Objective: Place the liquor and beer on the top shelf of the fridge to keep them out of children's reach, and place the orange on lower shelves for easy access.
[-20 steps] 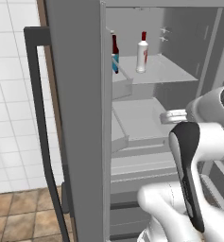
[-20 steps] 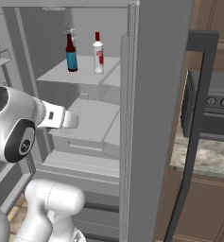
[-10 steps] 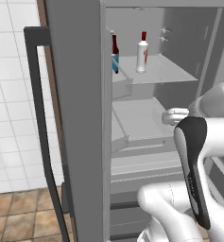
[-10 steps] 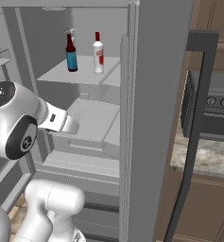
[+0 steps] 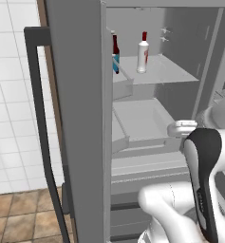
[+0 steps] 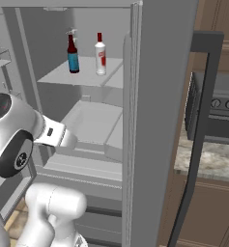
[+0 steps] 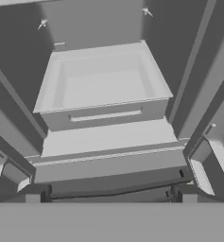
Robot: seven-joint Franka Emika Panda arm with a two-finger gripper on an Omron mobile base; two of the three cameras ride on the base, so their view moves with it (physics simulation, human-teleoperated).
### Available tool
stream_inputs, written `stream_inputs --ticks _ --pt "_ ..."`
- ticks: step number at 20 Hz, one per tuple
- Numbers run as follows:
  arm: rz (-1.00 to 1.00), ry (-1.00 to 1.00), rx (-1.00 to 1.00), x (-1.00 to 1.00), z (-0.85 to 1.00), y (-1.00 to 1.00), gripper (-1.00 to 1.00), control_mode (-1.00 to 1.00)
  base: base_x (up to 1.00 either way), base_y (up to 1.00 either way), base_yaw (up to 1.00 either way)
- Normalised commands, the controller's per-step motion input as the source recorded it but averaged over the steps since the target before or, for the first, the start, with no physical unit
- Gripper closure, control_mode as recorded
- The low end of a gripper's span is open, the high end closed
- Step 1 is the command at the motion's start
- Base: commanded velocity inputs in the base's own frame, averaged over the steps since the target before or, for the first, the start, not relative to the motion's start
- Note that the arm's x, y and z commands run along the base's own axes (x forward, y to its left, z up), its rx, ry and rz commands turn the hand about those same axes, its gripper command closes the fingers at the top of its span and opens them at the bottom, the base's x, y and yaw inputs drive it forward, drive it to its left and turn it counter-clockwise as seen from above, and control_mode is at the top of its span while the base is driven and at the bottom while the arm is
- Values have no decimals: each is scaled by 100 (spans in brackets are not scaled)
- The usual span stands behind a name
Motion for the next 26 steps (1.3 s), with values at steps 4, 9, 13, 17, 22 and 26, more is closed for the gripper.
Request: stream_inputs --ticks 4,9,13,17,22,26 --pt "3 0 0 -6 -19 8 -100 -100 0 0 0" --pt "1 0 0 -3 -8 12 -100 100 -14 2 0" --pt "0 0 0 0 0 0 -100 100 -70 0 0" --pt "0 0 0 0 0 0 -100 100 -98 -3 0" --pt "0 0 0 0 0 0 -100 100 -100 -26 0" --pt "0 0 0 0 0 0 -100 100 -77 -62 0"
